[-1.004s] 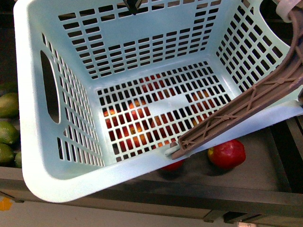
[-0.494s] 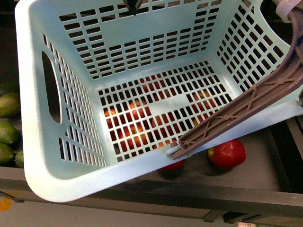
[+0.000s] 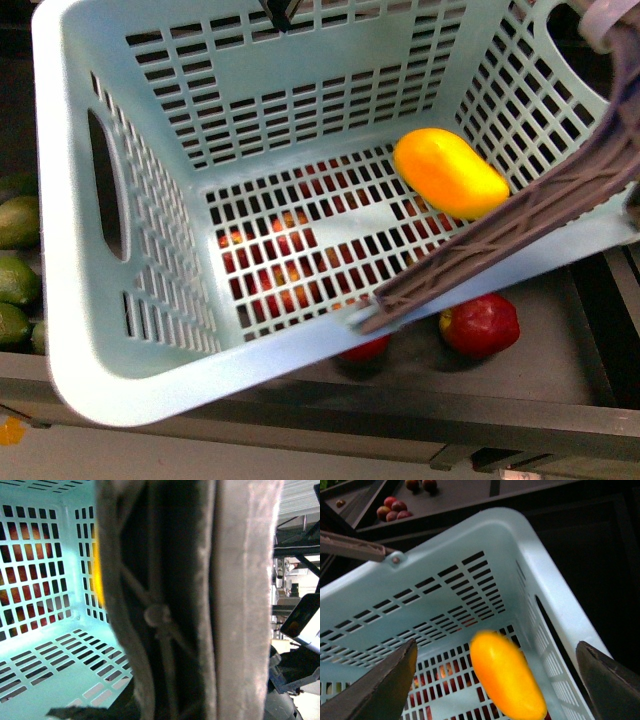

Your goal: Pick mango and avocado into basket

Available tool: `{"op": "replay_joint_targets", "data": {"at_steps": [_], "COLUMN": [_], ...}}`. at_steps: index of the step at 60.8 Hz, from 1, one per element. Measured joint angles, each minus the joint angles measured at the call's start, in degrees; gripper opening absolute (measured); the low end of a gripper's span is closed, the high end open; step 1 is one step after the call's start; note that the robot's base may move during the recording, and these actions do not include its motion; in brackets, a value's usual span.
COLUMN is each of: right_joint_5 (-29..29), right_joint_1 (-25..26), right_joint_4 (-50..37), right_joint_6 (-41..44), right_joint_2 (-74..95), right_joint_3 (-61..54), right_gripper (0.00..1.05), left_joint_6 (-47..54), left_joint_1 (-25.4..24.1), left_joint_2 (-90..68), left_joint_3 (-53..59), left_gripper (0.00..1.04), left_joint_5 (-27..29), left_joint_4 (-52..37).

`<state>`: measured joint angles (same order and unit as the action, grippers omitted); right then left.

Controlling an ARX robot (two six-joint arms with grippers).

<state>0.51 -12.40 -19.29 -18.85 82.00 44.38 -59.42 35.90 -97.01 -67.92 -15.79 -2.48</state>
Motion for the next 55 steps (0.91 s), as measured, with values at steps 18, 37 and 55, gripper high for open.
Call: {"op": "replay_joint_targets", "data": {"at_steps": [18, 37, 55], "right_joint_5": [5.60, 3.50, -0.33], "right_joint_1": [6.49, 8.33, 12.20], "right_joint_4": [-8.76, -23.02, -23.39], "right_joint_6": [6.47, 17.29, 18.51], "right_joint_2": [-10.10, -18.01, -26.56], "right_joint_3": [-6.23, -22.71, -32.02], "right_gripper": [0.85, 0.39, 0.02], "left_joint_6": [0.07, 0.02, 0.17], "left_joint_1": [-0.04, 0.07, 0.04], "left_joint_2": [-0.24, -0.24, -0.24], "left_joint_3": [0.02, 0.02, 0.00], "left_gripper": [0.14, 0.14, 0.14], "left_joint_5": [0.15, -0.31, -0.24], "left_joint_4": [0.26, 0.26, 0.26]}}
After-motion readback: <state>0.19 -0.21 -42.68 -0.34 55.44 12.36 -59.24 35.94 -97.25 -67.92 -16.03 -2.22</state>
